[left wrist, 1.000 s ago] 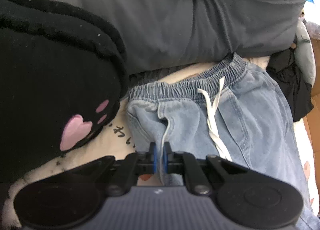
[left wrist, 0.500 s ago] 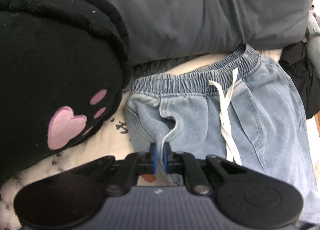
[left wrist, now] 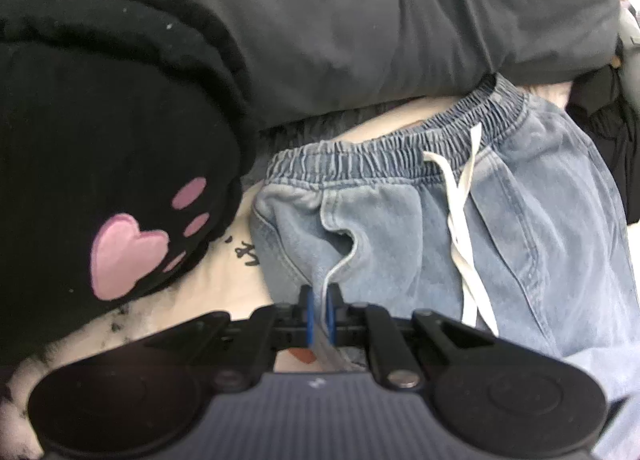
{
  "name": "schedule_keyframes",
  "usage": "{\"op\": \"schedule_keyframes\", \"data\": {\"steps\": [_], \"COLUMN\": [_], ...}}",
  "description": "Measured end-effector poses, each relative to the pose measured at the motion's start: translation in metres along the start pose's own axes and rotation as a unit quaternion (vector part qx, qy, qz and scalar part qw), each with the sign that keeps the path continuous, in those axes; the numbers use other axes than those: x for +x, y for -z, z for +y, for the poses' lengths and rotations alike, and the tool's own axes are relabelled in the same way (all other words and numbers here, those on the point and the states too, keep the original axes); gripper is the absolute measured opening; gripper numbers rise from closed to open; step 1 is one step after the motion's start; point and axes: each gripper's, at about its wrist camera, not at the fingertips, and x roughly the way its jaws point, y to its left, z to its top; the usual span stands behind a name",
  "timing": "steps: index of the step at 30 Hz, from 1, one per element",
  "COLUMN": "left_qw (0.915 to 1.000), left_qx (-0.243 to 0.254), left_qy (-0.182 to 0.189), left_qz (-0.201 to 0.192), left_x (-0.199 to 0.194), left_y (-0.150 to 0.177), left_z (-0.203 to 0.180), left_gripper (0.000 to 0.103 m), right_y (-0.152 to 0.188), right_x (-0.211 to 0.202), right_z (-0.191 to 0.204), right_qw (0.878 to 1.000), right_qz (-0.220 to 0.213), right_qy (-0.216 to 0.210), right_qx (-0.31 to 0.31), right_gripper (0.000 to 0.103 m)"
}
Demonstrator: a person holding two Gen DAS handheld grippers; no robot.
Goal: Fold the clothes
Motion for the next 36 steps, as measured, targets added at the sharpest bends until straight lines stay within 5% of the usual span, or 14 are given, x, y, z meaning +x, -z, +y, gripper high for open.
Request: {"op": "schedule_keyframes", "data": {"steps": [14,26,36], "left_qw": [0.9991,0.9991,0.9989], "left_qx": [-0.043,-0.042,-0.042], "left_qy": [0.0,0.009,0.017], "left_qz": [0.002,0.004,0.009], "left_x": [0.009,0.017,0.027], "left_y": [0.007,0.012,0.02], "left_z": [0.011,0.019,0.029], "left_gripper": [0.007,0.008,0.013], "right_y": [0.057,0.113,0.126], "right_x": [-0.049,-0.016,0.018], "right_z": [-0.088,-0.121,-0.111], "right_qw": [0.997,0.998,0.997], "right_qz": [-0.008,0.041,0.076], "right_qy": [0.028,0.018,-0.007], "right_qx": [0.065,0.044,0.014], "right_gripper": [0.05,0.05,0.05]}}
